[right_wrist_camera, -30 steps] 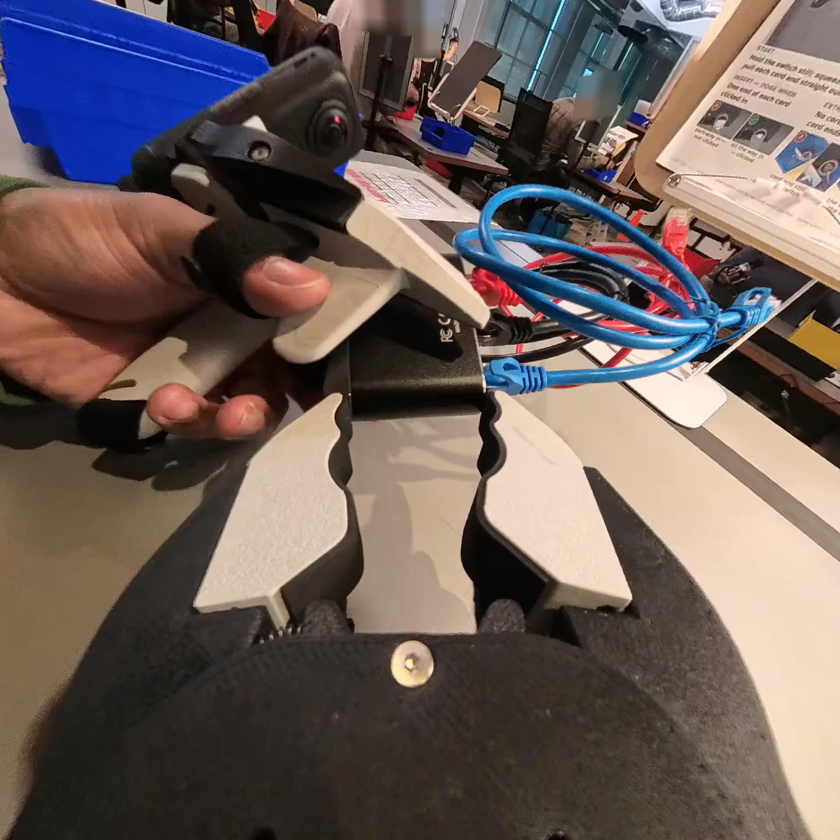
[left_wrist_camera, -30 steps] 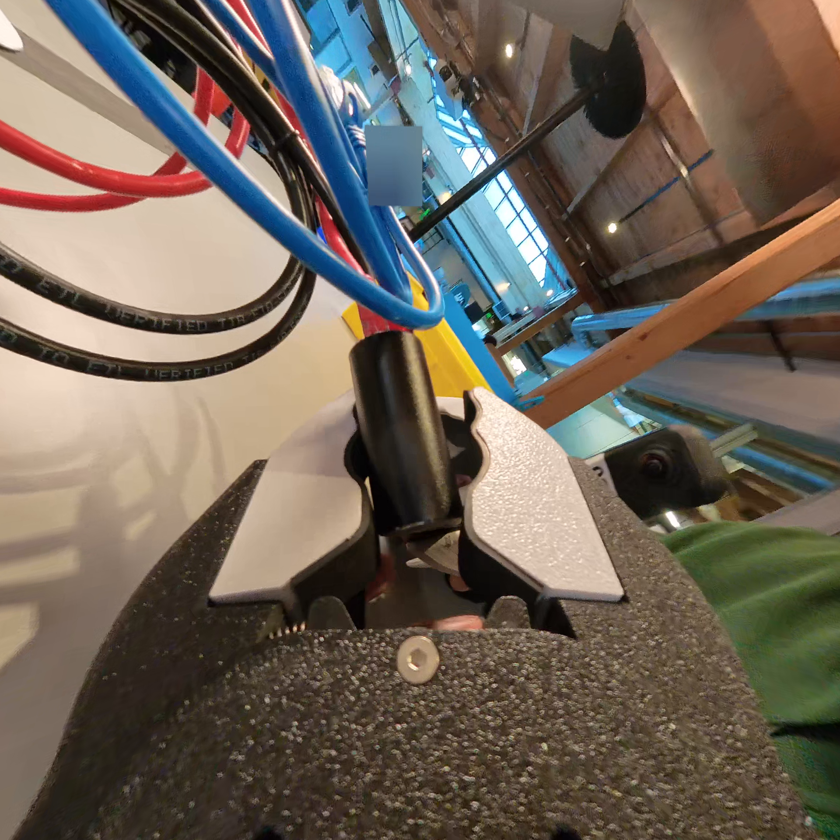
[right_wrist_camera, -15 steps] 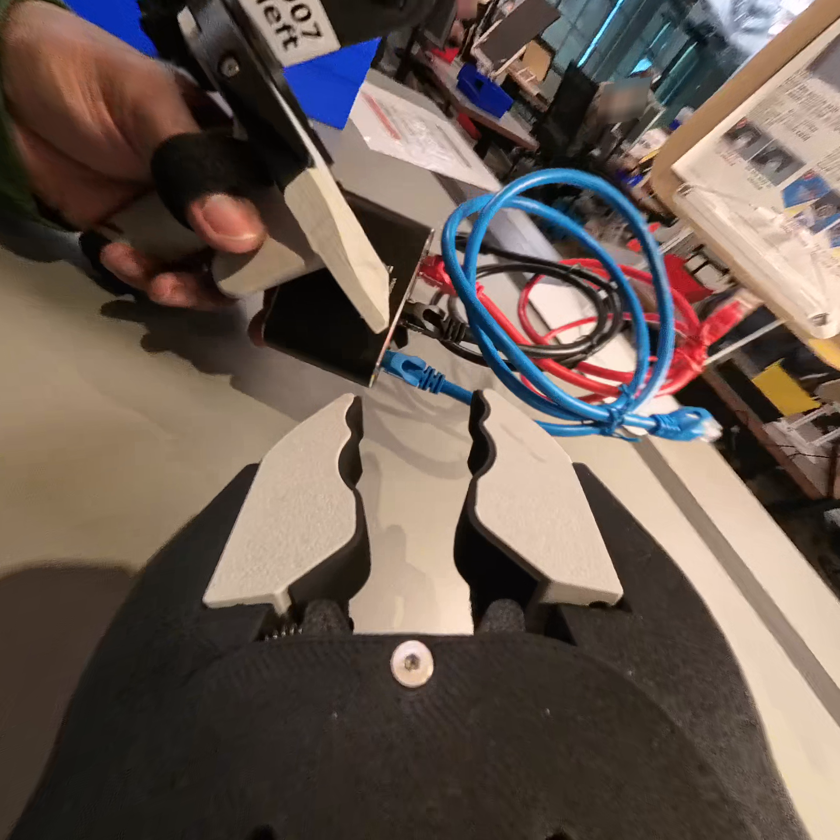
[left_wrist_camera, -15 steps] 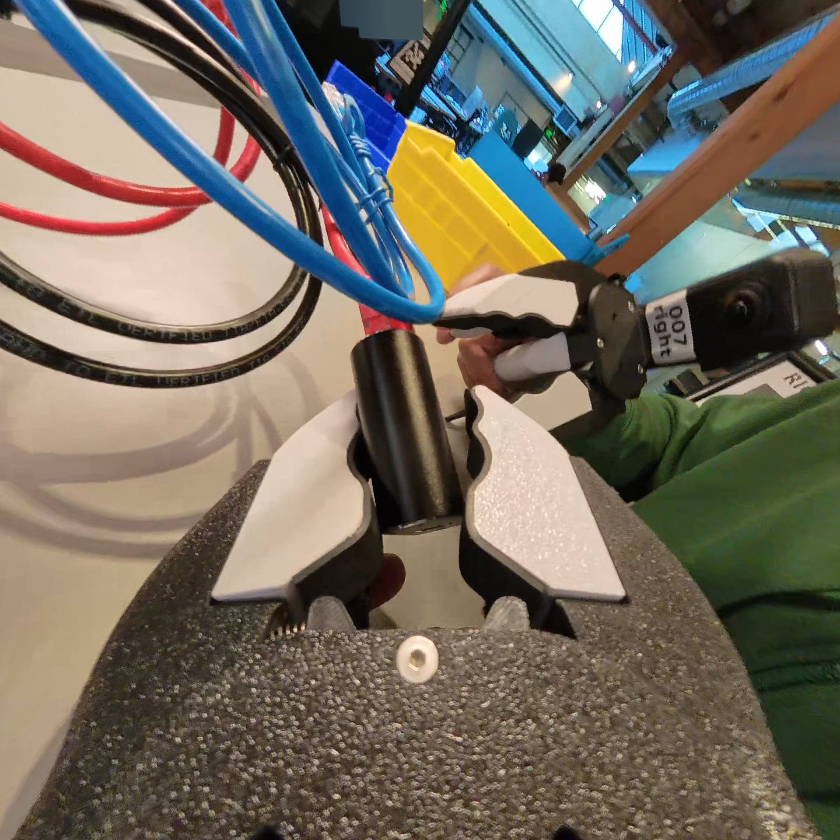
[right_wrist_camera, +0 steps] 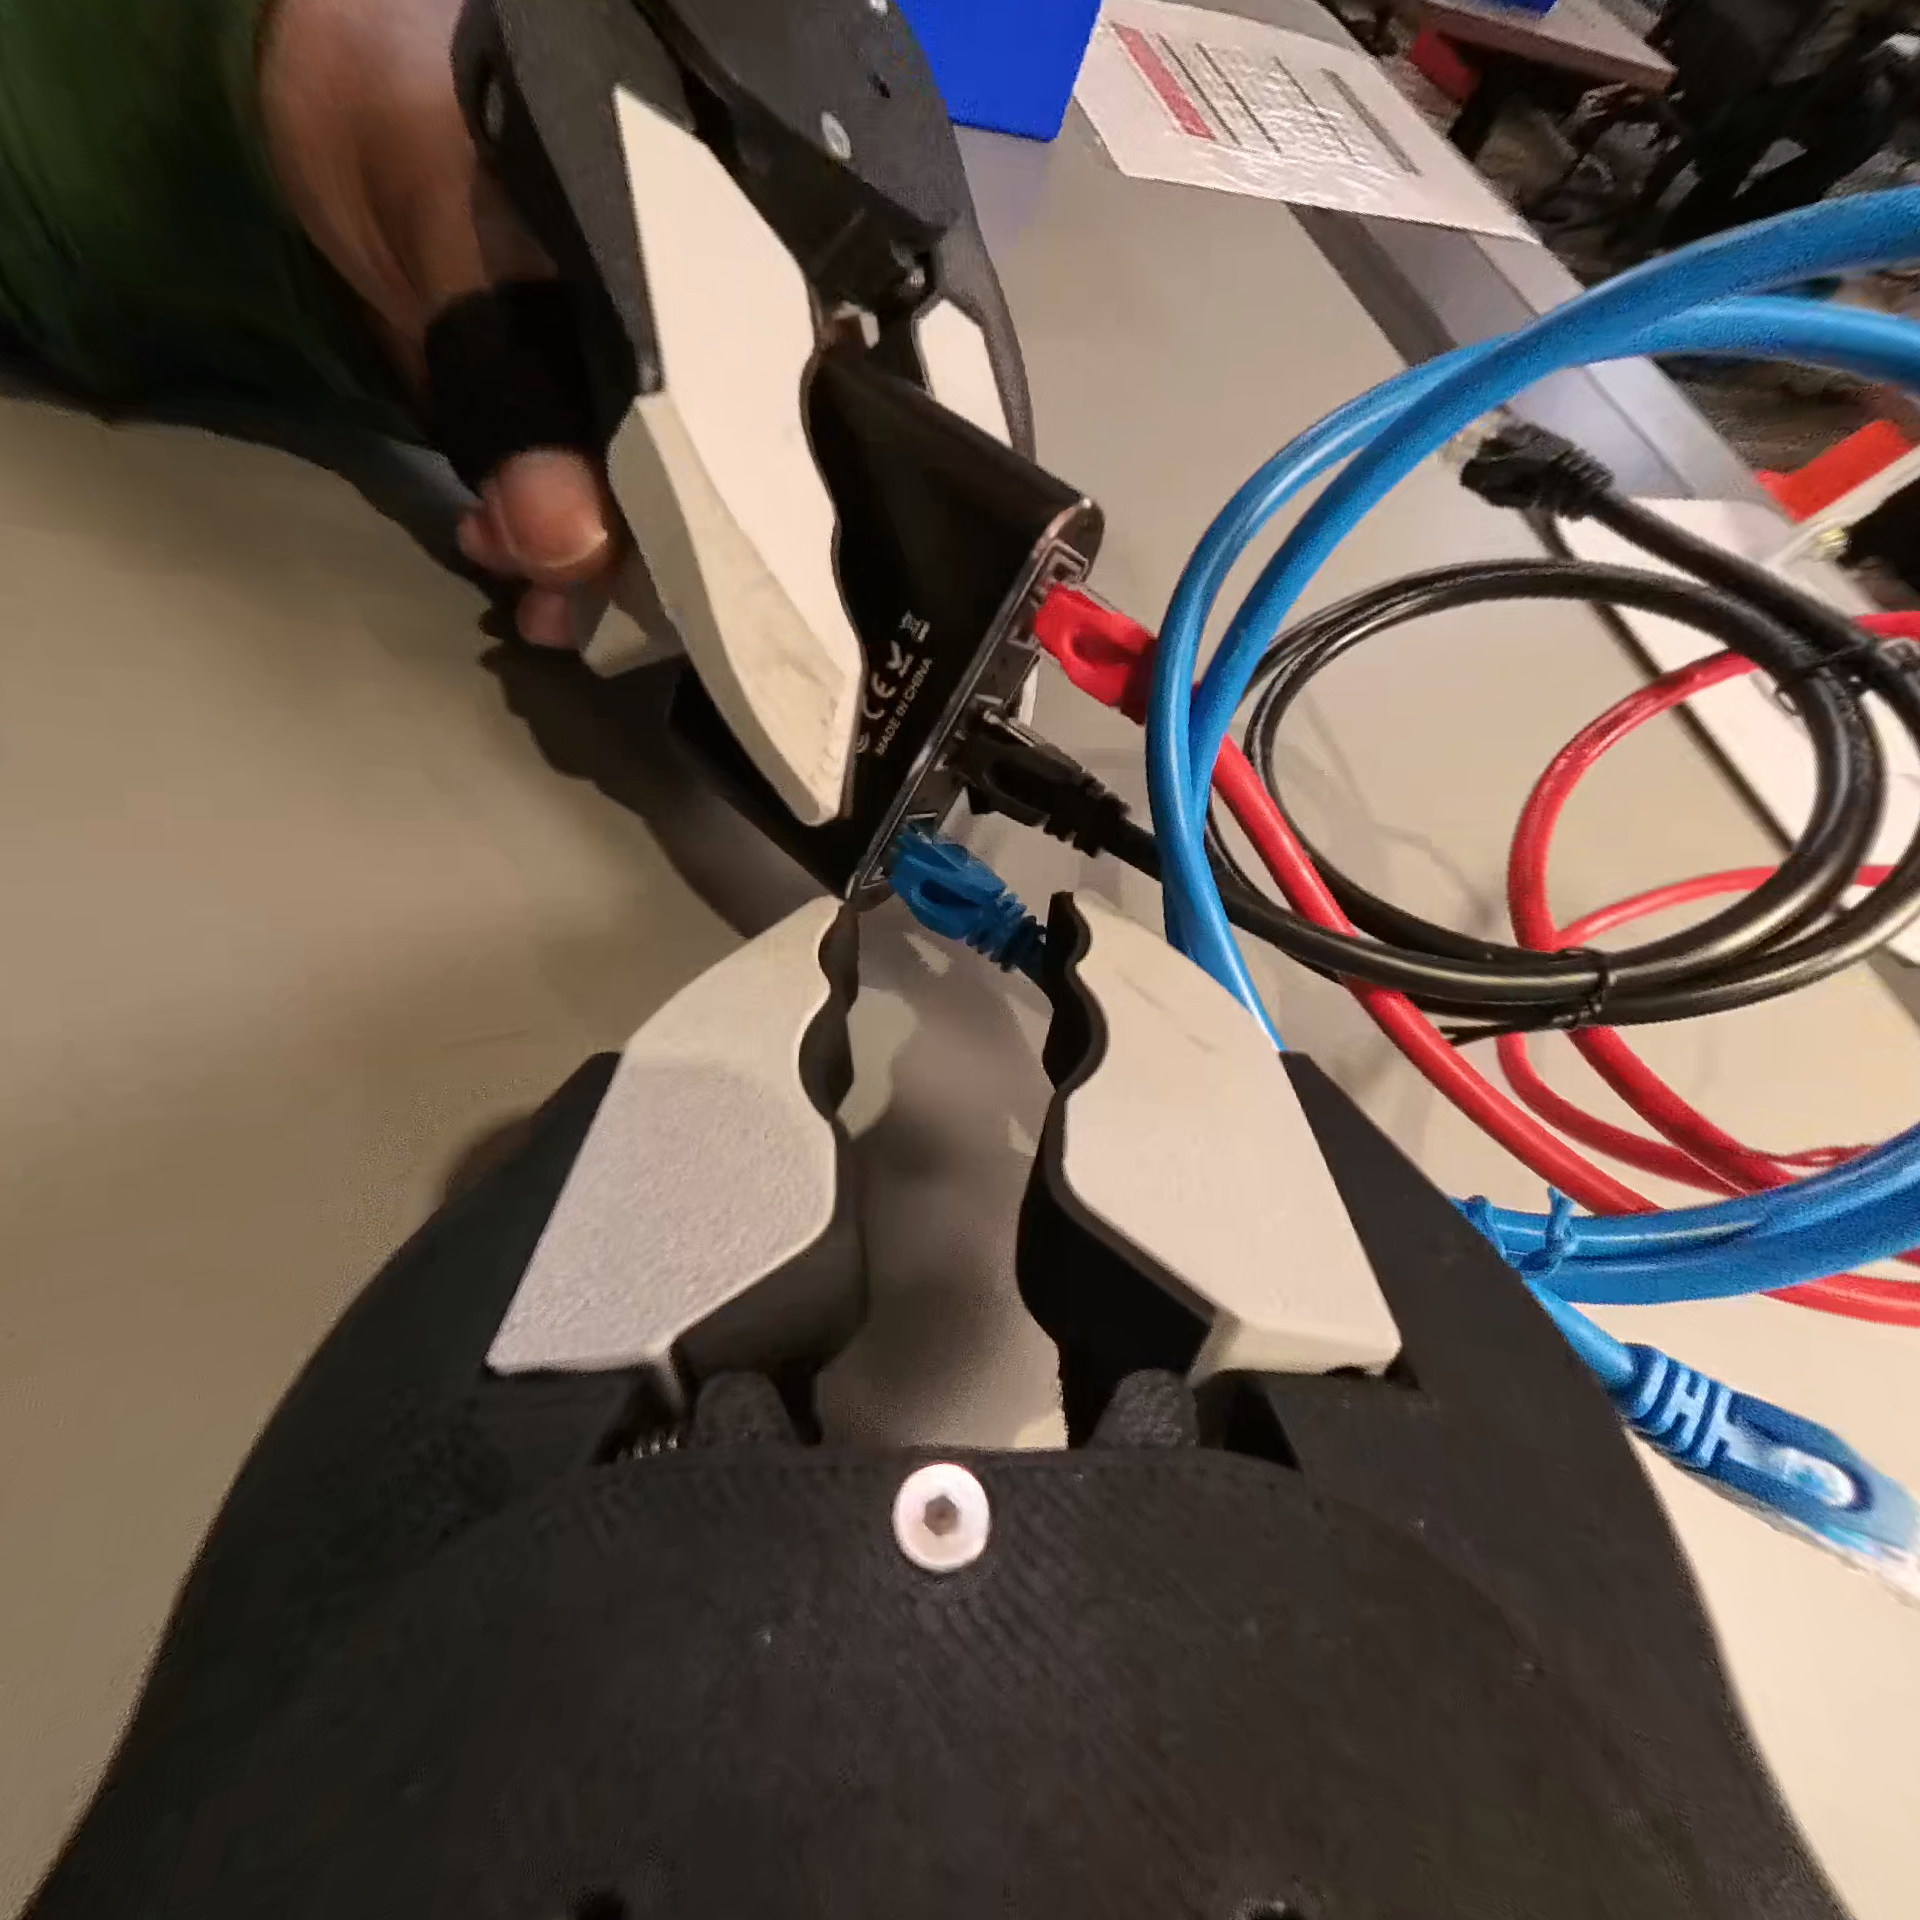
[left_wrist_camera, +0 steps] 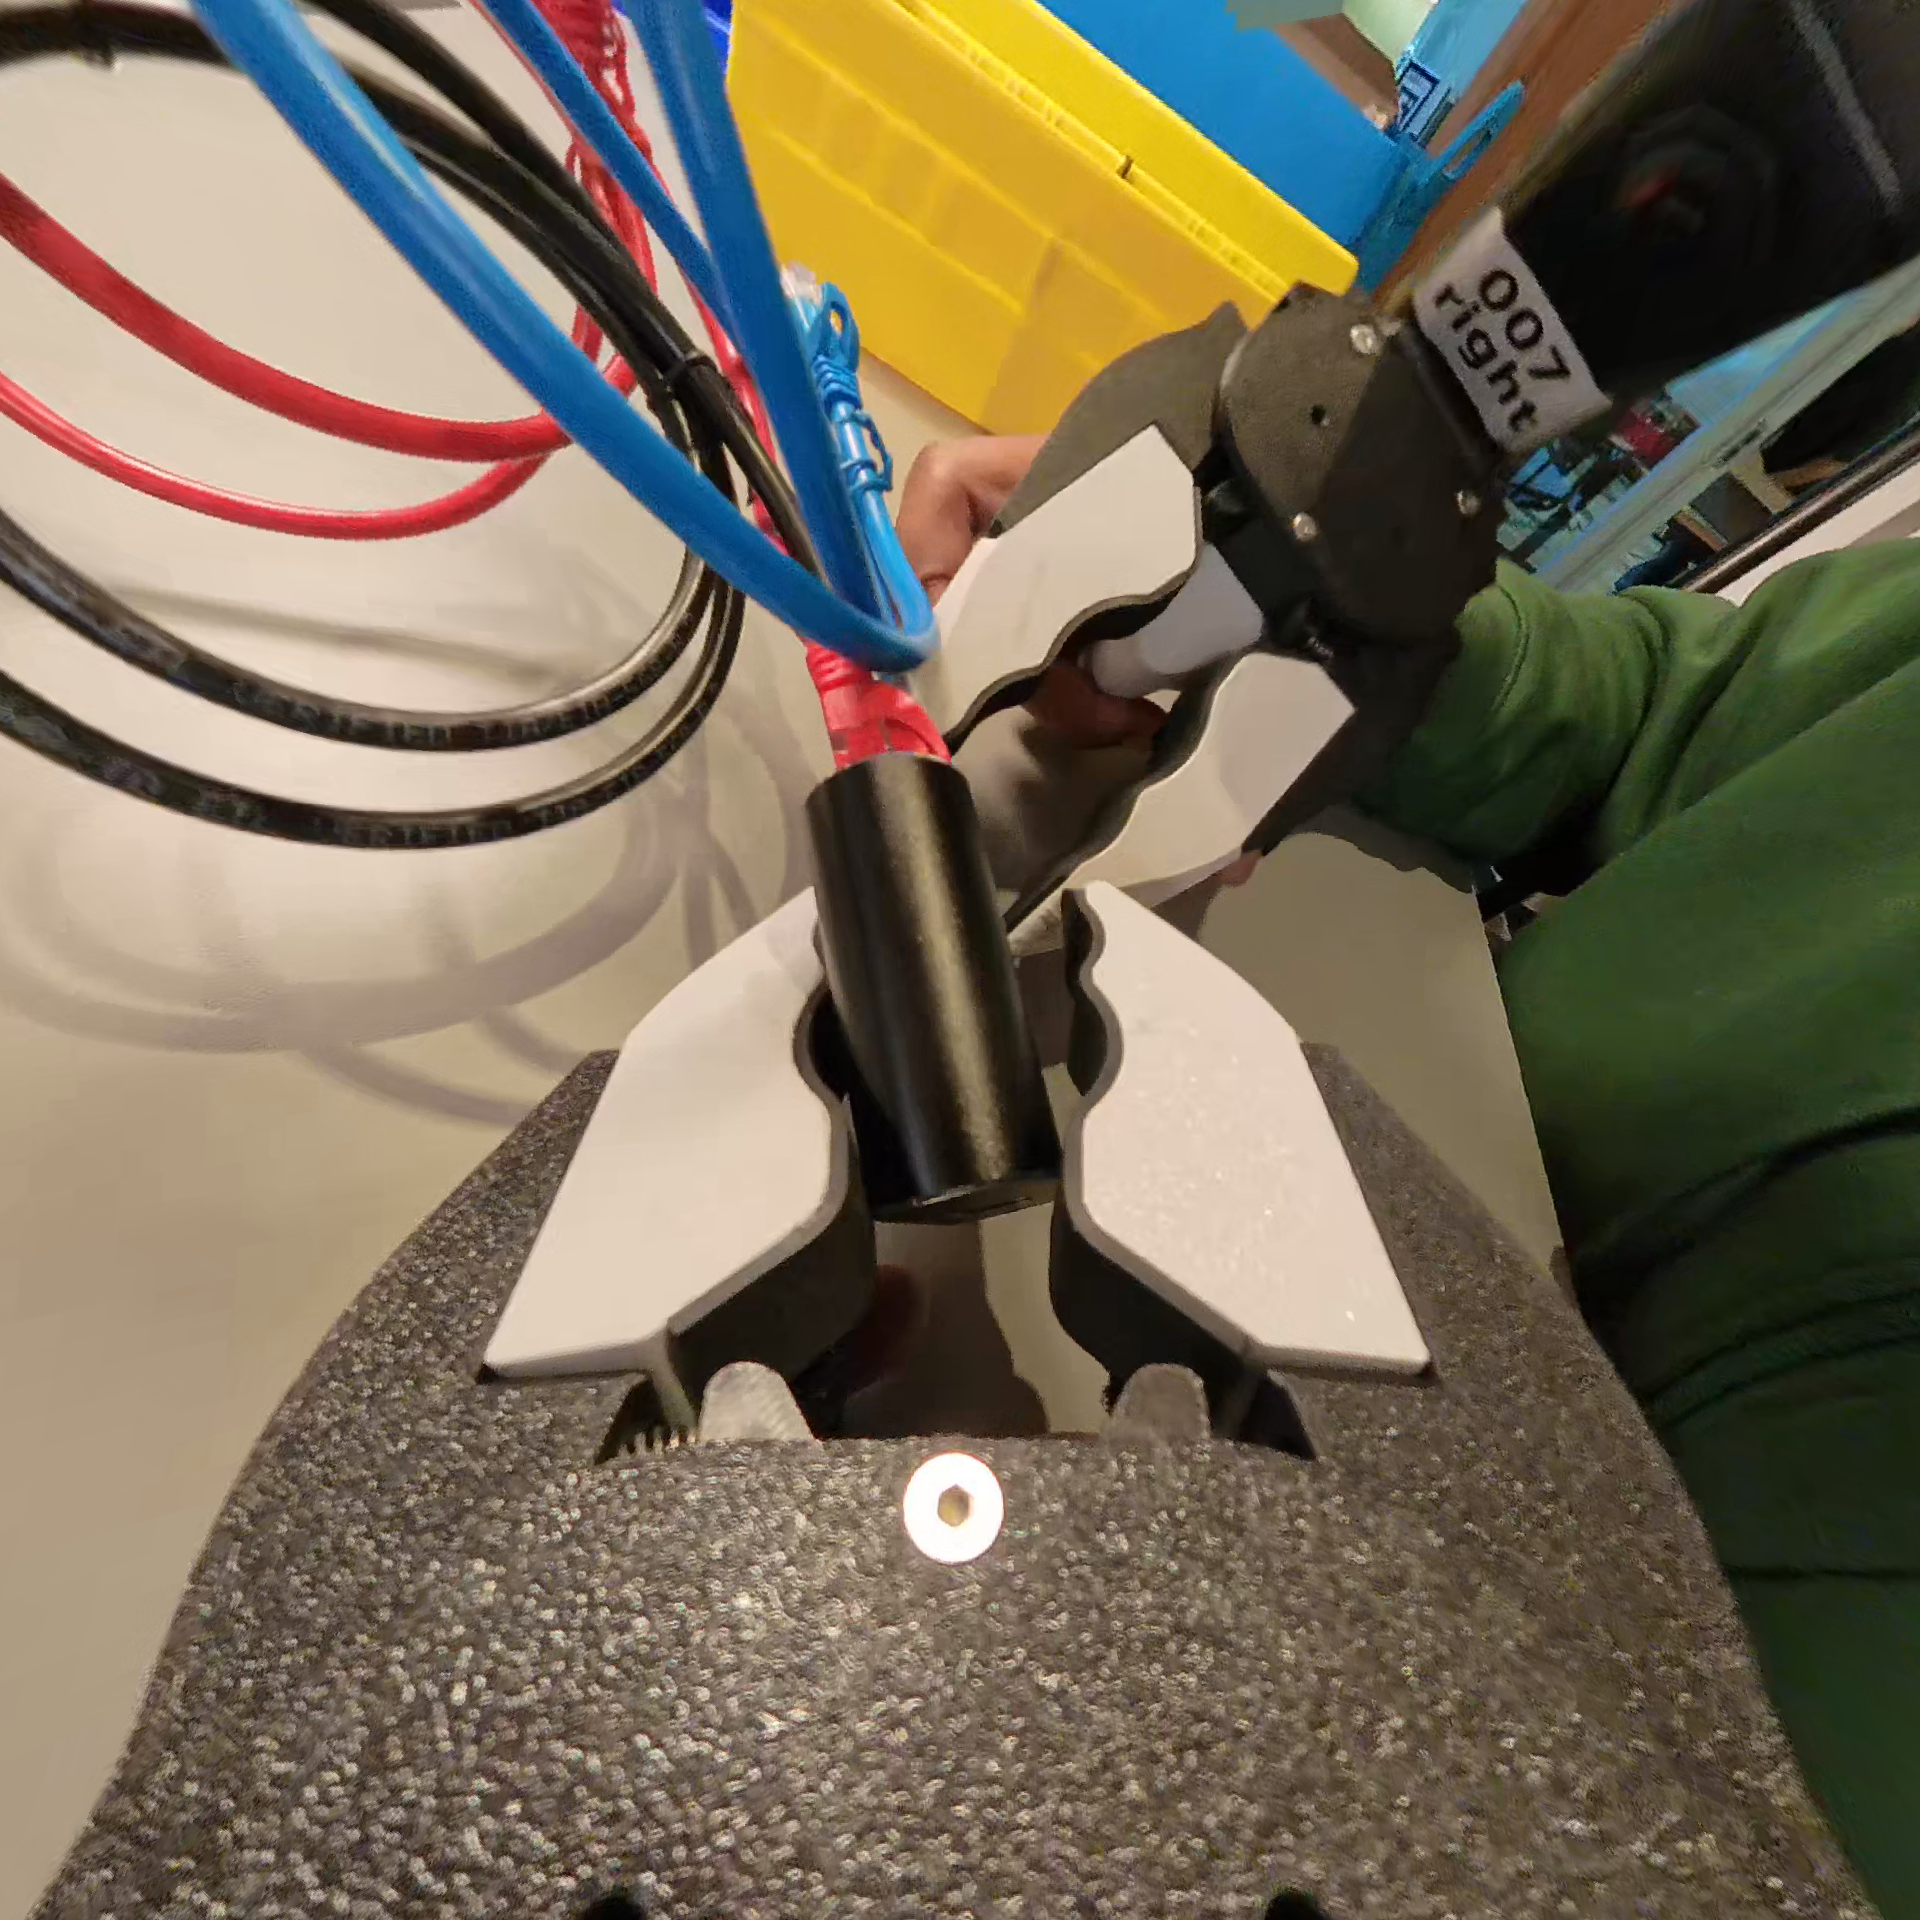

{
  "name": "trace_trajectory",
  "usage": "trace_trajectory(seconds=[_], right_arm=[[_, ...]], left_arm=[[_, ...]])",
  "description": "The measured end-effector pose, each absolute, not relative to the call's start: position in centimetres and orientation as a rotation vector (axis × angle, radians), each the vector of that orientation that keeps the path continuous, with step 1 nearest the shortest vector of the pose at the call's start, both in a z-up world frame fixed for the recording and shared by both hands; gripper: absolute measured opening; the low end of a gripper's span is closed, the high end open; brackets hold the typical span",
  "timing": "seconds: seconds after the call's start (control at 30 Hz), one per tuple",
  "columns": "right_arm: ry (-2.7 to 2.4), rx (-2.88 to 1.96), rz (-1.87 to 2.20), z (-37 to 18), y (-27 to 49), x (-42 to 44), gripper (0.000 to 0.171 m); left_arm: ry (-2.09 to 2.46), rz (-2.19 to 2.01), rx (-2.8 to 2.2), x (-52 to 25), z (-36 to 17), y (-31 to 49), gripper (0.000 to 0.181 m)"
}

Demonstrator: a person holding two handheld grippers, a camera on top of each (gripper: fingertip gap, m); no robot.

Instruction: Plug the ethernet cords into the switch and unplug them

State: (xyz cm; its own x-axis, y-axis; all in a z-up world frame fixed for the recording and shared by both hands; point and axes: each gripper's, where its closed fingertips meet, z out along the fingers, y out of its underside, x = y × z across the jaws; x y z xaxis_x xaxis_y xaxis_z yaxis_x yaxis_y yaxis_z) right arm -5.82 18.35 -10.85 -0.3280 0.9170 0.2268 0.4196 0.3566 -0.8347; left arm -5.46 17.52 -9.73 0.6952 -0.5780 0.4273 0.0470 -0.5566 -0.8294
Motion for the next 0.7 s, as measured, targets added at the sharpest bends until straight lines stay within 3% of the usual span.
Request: trace_trajectory(seconds=[0.43,0.7], right_arm=[[-1.822,-0.971,1.101,-7.5,16.7,-5.3,0.031],[-1.875,-0.847,0.948,-8.5,15.7,-5.4,0.027]], left_arm=[[0.691,-0.519,-2.079,-5.3,-11.9,17.1,0.039],[0.773,-0.469,-2.075,-4.6,-12.3,16.8,0.039]])
